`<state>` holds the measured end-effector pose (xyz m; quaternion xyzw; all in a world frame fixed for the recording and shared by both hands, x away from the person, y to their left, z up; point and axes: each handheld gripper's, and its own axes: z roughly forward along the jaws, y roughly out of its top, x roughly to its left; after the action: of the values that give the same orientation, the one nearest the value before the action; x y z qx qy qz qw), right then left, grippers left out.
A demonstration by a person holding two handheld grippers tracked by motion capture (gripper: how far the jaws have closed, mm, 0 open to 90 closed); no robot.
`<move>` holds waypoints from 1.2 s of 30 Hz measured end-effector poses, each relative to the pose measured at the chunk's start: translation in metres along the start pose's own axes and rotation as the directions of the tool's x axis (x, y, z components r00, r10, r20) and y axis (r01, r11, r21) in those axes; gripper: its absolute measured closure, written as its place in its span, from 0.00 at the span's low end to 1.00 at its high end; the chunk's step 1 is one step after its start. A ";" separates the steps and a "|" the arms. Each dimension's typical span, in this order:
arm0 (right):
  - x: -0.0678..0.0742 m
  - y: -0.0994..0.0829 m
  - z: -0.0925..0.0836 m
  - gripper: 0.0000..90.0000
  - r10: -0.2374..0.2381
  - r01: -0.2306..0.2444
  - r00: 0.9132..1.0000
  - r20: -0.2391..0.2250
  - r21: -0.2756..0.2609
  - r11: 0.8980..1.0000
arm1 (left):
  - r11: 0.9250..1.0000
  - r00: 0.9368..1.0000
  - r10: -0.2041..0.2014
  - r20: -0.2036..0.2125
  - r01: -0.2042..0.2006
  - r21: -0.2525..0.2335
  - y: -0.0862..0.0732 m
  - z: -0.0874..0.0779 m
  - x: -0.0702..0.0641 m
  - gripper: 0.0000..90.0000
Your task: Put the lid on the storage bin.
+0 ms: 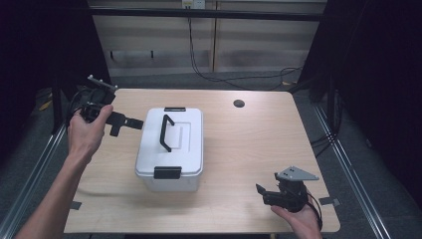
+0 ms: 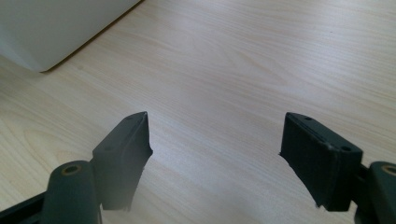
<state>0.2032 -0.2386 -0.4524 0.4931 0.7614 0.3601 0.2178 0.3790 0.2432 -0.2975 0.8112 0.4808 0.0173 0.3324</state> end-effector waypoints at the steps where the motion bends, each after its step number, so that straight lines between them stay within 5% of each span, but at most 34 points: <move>1: 0.000 0.000 0.000 0.26 0.000 0.000 1.000 0.000 0.000 1.000 | 1.000 1.000 -0.005 0.004 0.005 -0.009 -0.003 0.000 0.002 0.19; 6: 0.000 0.000 0.000 0.26 0.005 -0.005 1.000 0.001 0.000 1.000 | 0.999 1.000 0.005 0.027 -0.003 -0.047 -0.019 -0.005 0.014 0.19; 13: 0.000 0.000 0.000 0.26 0.003 -0.003 1.000 0.001 0.000 1.000 | 0.997 1.000 0.017 -0.012 -0.018 -0.069 -0.047 -0.007 0.026 0.19; 18: 0.000 0.000 -0.001 0.26 0.008 -0.008 1.000 0.003 0.001 1.000 | 0.993 0.999 0.037 0.002 -0.037 -0.116 -0.073 -0.006 0.031 0.19; 24: 0.000 0.000 -0.001 0.26 0.008 -0.008 1.000 0.008 0.001 1.000 | 0.988 1.000 0.003 0.012 -0.001 -0.154 -0.098 -0.003 0.039 0.19; 36: 0.000 0.000 0.000 0.26 0.003 -0.003 1.000 0.010 0.003 1.000 | 0.980 0.999 0.032 -0.011 -0.033 -0.195 -0.136 -0.002 0.038 0.19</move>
<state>0.2028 -0.2388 -0.4524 0.4963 0.7602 0.3568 0.2203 0.2944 0.3171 -0.3826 0.7824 0.4648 0.0727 0.4080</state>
